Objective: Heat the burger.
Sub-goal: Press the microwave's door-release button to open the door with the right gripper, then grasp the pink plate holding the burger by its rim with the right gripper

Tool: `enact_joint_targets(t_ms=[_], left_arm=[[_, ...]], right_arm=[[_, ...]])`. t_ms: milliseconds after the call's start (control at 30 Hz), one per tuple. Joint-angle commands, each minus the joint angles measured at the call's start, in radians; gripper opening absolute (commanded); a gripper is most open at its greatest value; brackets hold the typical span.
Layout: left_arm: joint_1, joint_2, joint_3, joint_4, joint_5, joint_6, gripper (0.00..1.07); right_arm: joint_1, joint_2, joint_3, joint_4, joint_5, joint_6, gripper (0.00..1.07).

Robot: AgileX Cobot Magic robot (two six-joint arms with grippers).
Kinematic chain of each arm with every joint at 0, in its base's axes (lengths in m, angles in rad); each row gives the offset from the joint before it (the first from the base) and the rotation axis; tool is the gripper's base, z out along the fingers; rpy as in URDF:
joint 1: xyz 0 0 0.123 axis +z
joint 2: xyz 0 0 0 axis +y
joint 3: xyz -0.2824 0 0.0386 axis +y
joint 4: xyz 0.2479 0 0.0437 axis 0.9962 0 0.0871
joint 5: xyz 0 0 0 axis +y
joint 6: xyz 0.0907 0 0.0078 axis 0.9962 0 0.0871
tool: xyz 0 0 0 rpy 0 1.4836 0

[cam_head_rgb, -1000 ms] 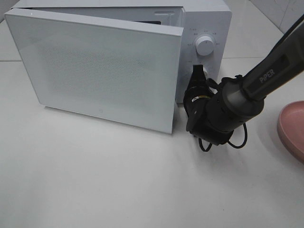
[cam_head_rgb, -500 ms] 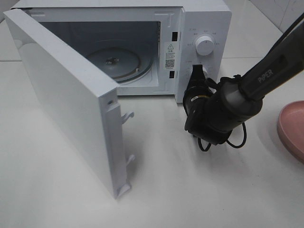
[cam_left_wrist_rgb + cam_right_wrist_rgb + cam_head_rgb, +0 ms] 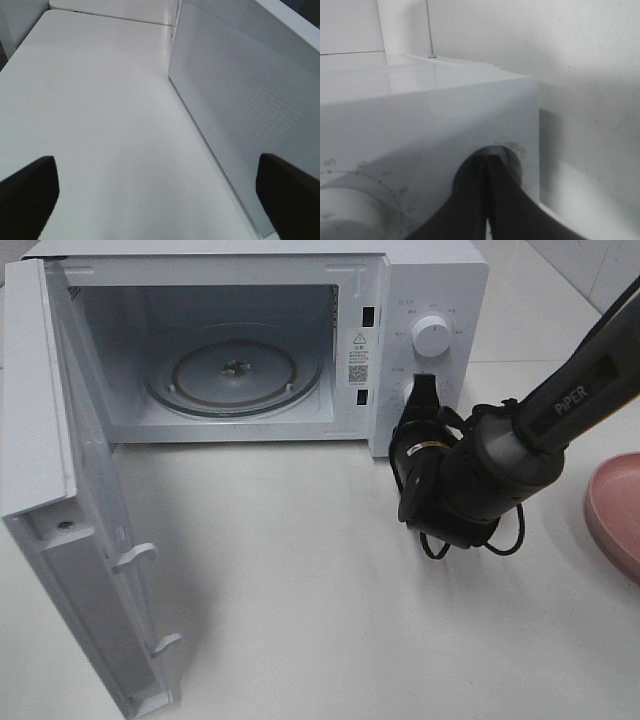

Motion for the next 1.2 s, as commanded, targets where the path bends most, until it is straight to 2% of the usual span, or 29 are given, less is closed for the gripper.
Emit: enact_joint_targets(t_ms=[33, 667, 900, 1200], left_arm=[[-0.005, 0.0, 0.0, -0.002, -0.004, 0.003, 1.02], [-0.005, 0.0, 0.0, -0.002, -0.004, 0.002, 1.02], [-0.005, 0.0, 0.0, -0.002, -0.004, 0.002, 1.02], [-0.005, 0.0, 0.0, -0.002, -0.004, 0.002, 1.02]], right_arm=[[0.009, -0.048, -0.01, -0.127, -0.092, 0.009, 0.0], [0.044, -0.242, 0.207, -0.174, 0.062, -0.146, 0.0], [0.041, -0.372, 0.268, -0.174, 0.209, -0.406, 0.0], [0.041, -0.464, 0.275, -0.174, 0.432, -0.793, 0.01]])
